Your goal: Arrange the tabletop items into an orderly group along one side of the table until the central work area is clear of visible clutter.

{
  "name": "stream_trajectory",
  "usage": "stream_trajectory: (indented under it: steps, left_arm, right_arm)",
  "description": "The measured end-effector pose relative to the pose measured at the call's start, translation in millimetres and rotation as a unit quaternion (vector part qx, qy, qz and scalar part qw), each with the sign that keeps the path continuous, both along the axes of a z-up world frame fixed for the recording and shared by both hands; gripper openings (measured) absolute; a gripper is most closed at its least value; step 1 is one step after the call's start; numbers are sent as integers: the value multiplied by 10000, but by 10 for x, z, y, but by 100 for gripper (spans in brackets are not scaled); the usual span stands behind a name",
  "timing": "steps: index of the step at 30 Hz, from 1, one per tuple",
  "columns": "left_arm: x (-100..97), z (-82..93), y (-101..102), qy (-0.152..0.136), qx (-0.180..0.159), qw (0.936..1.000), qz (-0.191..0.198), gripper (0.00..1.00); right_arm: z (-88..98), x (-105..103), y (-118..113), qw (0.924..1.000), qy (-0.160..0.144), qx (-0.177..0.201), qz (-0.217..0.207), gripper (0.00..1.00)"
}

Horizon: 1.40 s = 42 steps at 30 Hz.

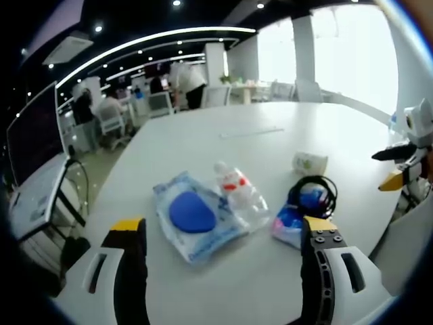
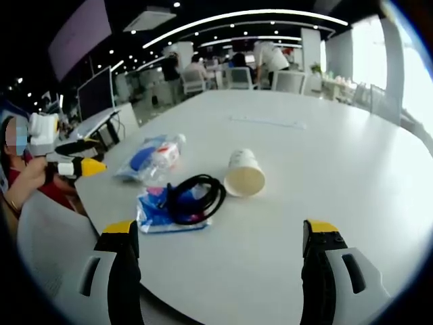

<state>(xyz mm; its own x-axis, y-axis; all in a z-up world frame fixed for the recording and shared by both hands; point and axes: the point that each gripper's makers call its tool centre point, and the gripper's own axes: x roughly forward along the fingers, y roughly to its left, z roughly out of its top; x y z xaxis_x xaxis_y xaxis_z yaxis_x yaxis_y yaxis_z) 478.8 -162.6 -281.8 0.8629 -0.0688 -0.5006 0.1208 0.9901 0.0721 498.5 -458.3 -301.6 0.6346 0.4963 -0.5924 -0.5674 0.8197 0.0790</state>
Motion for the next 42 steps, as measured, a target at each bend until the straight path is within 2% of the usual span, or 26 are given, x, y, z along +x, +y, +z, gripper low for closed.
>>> stream_trajectory:
  steps: [42]
  left_arm:
    - [11, 38, 29, -88, -50, 9999, 82, 90]
  right_arm:
    - [-12, -11, 29, 9999, -31, -66, 103, 100]
